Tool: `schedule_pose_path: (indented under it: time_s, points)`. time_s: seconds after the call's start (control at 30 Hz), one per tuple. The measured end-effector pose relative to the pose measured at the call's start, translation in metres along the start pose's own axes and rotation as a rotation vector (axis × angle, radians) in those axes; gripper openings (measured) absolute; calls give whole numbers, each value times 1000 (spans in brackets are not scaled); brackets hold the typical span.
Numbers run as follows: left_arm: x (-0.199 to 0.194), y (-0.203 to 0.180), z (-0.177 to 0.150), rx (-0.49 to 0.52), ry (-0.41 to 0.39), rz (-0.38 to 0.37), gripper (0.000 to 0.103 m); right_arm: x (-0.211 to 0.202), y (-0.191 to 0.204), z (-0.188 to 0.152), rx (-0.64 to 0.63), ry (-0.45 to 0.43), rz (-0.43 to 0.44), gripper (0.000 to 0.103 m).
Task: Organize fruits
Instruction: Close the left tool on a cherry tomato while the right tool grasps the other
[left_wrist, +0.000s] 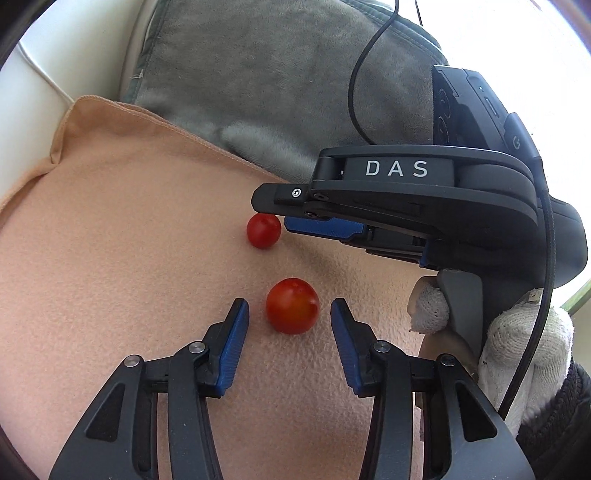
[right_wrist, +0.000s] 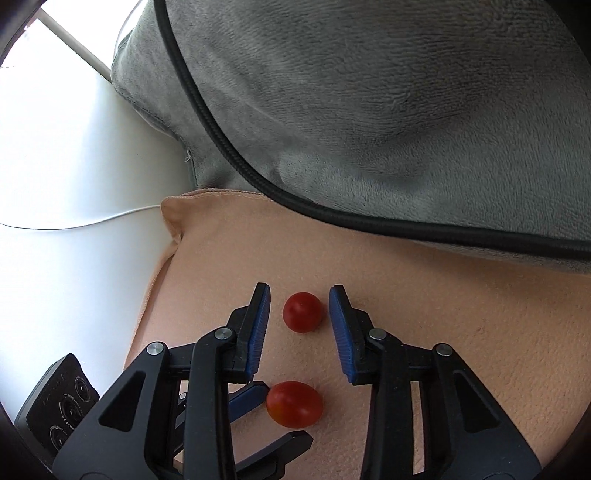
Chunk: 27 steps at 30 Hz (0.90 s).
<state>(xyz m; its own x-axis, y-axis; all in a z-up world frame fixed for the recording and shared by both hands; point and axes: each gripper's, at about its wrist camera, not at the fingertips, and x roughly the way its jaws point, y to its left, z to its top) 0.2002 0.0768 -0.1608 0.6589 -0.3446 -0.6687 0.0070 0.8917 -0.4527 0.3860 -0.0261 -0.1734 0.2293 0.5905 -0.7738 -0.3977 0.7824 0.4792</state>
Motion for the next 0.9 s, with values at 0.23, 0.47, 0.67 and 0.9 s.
schedule_pose_path:
  time_s: [0.23,0.47,0.67,0.9]
  points:
    - [10,0,5,0,13,4,41,8,2,1,-19,17,-6,31]
    - [11,2,14,-6,22,2,37,18,11,-2,-38,30,-17,29]
    - [23,-1,14,4,25,-9,30,23,20,-6,-56,29,-22,25]
    - [19,0,12,9,18,-12,30,1,13,-12,-51,5,-19,24]
